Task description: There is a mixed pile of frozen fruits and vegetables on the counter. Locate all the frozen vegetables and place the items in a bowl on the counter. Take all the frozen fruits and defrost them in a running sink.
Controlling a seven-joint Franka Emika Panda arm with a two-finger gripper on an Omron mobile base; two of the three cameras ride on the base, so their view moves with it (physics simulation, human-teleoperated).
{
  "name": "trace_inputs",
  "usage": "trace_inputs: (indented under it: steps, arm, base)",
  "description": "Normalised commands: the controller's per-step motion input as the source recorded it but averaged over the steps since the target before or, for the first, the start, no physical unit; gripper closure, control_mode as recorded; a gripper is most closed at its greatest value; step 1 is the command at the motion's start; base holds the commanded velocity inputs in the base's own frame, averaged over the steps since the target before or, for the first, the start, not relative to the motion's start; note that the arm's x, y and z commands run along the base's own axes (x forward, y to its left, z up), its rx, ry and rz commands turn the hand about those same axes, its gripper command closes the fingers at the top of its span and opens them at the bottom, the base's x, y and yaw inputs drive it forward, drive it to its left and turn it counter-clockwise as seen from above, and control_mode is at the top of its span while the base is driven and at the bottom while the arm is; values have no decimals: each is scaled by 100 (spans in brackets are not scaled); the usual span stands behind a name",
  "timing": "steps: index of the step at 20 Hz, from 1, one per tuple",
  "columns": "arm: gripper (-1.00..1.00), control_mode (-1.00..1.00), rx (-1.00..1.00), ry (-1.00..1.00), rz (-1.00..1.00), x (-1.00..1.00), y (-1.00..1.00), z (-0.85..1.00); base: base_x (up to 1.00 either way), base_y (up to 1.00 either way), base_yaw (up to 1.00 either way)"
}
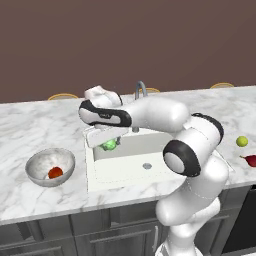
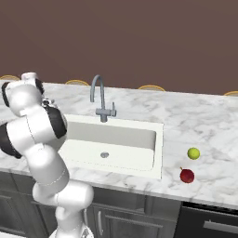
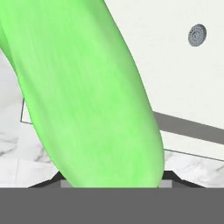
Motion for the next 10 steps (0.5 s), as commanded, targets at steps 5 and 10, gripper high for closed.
trace_inputs:
  steps: [5, 10]
  arm:
    - [100, -100, 2, -26, 1, 7, 100, -6]
    - [100, -100, 8, -23, 5, 7, 79, -1]
  base:
    - [0, 0, 0]
    - [0, 0, 0]
